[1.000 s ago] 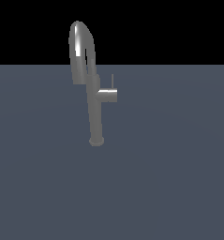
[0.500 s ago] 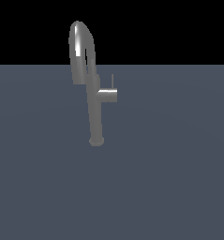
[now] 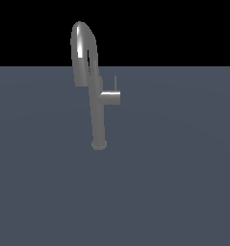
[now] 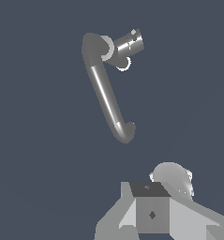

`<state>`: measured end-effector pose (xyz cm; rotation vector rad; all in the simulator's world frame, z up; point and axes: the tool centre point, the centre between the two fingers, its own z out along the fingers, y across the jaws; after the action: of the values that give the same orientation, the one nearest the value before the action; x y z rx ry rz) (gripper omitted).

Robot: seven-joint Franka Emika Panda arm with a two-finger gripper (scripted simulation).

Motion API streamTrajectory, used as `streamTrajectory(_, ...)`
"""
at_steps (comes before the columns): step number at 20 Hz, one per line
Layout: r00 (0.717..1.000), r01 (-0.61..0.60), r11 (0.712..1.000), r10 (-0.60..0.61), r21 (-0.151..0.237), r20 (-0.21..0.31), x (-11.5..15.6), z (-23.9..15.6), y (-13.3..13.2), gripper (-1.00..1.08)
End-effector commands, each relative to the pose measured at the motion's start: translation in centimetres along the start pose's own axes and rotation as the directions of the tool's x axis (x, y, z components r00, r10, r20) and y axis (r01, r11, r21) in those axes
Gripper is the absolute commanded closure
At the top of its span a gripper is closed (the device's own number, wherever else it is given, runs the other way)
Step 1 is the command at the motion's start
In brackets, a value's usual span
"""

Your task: Turn on the faucet by rotating a designated handle.

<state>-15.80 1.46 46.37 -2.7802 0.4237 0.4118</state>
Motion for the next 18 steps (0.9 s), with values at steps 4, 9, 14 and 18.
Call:
streamTrajectory(4, 0.99, -0.103, 0.991, 0.093, 0.089, 0.103, 3.2, 0.4, -0.6, 1.08)
streamTrajectory(9, 0.963, -0.206, 0.965, 0.17, 0.163, 0.208, 6.2, 1.0, -0.9, 1.08)
streamTrajectory(14, 0.917, -0.318, 0.921, 0.237, 0.227, 0.321, 9.3, 2.0, -1.0, 1.08)
streamTrajectory(18, 0.864, -0.414, 0.87, 0.281, 0.27, 0.419, 11.9, 3.0, -0.9, 1.08)
